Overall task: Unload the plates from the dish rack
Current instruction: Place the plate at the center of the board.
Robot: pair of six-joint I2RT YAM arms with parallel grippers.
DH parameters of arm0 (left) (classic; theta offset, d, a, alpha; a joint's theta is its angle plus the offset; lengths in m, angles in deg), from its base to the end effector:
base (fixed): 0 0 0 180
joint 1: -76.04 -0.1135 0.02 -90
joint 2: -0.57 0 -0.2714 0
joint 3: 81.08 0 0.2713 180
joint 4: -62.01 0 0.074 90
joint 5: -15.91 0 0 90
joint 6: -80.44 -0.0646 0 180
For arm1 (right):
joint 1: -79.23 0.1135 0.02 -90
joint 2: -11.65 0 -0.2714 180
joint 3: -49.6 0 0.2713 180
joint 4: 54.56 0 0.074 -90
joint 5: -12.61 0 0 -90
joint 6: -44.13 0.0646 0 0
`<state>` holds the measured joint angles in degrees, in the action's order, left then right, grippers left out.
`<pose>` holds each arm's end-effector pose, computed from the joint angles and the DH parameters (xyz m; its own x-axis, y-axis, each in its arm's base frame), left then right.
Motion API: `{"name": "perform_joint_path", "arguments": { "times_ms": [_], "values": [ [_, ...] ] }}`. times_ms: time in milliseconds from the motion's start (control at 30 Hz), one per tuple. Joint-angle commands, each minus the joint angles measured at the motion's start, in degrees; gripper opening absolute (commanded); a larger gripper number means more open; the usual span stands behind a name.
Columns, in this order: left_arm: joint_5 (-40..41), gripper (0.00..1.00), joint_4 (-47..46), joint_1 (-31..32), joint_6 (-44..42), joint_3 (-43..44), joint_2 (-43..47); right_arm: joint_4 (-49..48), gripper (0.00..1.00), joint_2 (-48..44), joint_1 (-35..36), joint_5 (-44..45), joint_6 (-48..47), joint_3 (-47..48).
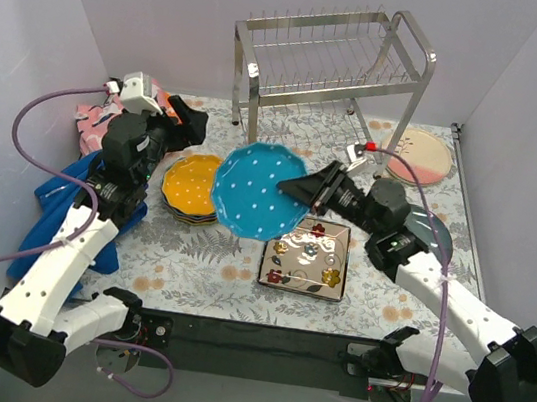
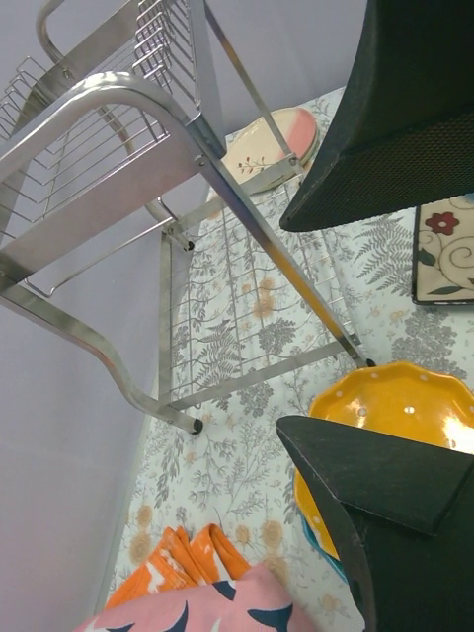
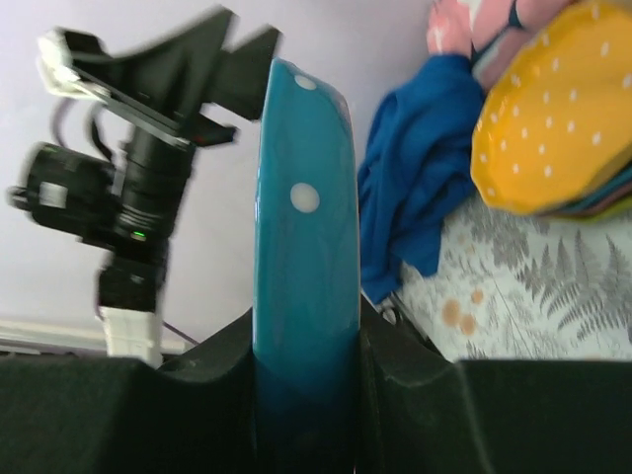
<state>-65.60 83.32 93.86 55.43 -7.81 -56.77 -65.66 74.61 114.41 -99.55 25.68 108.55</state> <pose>0.2616 -0.0741 0.4035 -0.1852 -0.8819 -0.4335 -0.0121 0.4431 -0.8964 0.2312 0.1928 0.3528 -0.7645 0.5360 -0.3582 -0.3614 0.1039 0.9266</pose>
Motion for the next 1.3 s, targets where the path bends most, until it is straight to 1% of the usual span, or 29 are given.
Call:
{"name": "perform_joint_path", "arguments": {
  "times_ms": [0,100,167,200,233,267,333,367,433,600,833,933,967,1000,1067,1100,1200,1233,1267],
  "values": [
    [1.5,0.74,8.4,-0.1,-0.9,3.2,4.3,-12.8,0.01,2.5,7.9,8.7,-1.3,-1.3],
    [1.9,0.73,8.7,-0.1,-2.2,2.2,7.0,-18.1,0.01,8.6,11.8,12.9,-0.4,-0.6],
    [1.8,0.74,7.8,-0.1,-3.7,0.9,8.8,-20.7,0.01,13.7,13.8,15.0,1.0,1.3],
    [1.8,0.73,7.8,-0.2,-3.4,-0.4,10.6,-22.0,0.01,15.5,14.3,17.5,1.5,2.0],
    [1.2,0.73,7.7,-0.1,-3.5,-1.0,11.4,-23.6,0.01,17.3,14.8,18.3,1.9,4.3],
    [0.8,0.73,8.5,-0.2,-3.9,-1.4,12.1,-23.6,0.01,20.8,15.5,19.1,2.2,5.8],
    [1.2,0.73,10.1,-0.2,-4.3,-1.3,13.8,-24.1,0.01,23.9,16.4,21.7,3.2,8.0],
    [1.2,0.73,11.6,-0.1,-4.9,-1.2,14.4,-24.3,0.01,27.0,17.1,21.9,3.4,10.4],
    [2.0,0.73,12.5,-0.1,-5.0,-1.8,16.7,-24.5,0.01,30.9,17.6,25.9,3.4,12.6],
    [3.3,0.74,11.9,-0.2,-5.8,-5.0,20.5,-25.3,0.01,37.2,17.7,29.8,6.6,18.0],
    [3.2,0.73,11.9,-0.2,-6.5,-5.8,20.4,-25.3,0.01,46.7,18.3,31.1,11.1,22.8],
    [2.5,0.73,11.4,-0.1,-6.5,-5.9,21.0,-25.3,0.01,48.4,18.3,32.0,10.4,23.9],
    [2.4,0.73,11.2,-0.1,-7.0,-6.2,21.5,-25.3,0.04,48.6,18.3,33.0,10.0,23.8],
    [2.6,0.73,10.9,-0.2,-7.2,-6.6,21.9,-25.0,0.12,48.7,18.3,33.5,9.7,23.6],
    [2.9,0.74,10.2,-0.2,-7.3,-7.1,22.6,-25.0,0.17,48.2,18.3,35.1,9.5,22.2],
    [2.5,0.74,10.0,-0.1,-7.3,-7.2,23.1,-24.6,0.24,48.0,18.3,35.4,9.1,21.8],
    [1.4,0.73,9.5,-0.2,-7.3,-7.4,23.3,-22.4,0.33,46.9,18.3,35.8,8.1,21.2],
    [1.4,0.73,9.3,-0.2,-7.3,-7.4,23.2,-19.4,0.34,46.3,18.3,35.8,7.7,21.4],
    [1.4,0.74,9.3,-0.1,-7.3,-7.3,23.2,-18.7,0.35,46.0,18.3,35.9,6.5,21.4]
  ]
}}
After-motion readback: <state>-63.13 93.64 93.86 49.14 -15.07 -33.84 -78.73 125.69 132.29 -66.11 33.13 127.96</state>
